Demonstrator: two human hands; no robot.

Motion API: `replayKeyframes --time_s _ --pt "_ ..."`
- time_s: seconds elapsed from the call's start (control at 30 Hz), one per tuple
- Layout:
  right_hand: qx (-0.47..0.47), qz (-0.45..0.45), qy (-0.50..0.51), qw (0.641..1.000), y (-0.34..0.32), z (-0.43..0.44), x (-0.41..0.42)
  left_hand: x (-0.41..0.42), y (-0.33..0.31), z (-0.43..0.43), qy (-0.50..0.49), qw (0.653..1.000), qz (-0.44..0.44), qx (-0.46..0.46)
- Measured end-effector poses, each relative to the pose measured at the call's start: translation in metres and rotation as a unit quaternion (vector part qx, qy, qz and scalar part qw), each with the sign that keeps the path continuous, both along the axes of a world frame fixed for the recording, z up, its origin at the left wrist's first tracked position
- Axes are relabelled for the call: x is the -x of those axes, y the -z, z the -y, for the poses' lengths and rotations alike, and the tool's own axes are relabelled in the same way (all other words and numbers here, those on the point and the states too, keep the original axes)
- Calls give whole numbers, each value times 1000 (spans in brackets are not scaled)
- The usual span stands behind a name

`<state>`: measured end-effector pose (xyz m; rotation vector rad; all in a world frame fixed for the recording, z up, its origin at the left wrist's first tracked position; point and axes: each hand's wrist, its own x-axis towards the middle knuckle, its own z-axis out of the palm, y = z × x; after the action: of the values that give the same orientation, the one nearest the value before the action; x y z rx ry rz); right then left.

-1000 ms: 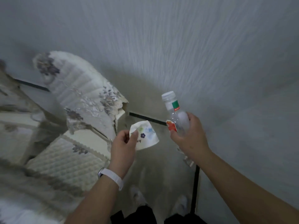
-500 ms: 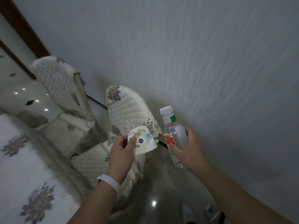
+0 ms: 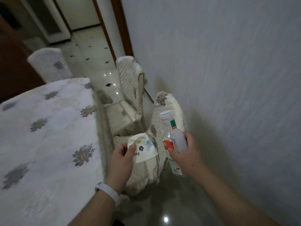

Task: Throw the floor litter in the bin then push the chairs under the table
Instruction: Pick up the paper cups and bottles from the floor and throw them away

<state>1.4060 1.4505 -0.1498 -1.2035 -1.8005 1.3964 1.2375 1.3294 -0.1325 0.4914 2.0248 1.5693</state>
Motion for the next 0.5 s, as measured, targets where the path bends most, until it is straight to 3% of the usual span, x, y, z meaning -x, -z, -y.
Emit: replayKeyframes --time_s 0.5 --pt "-20 -20 -261 965 -41 178 199 134 -23 246 -262 964 -35 -32"
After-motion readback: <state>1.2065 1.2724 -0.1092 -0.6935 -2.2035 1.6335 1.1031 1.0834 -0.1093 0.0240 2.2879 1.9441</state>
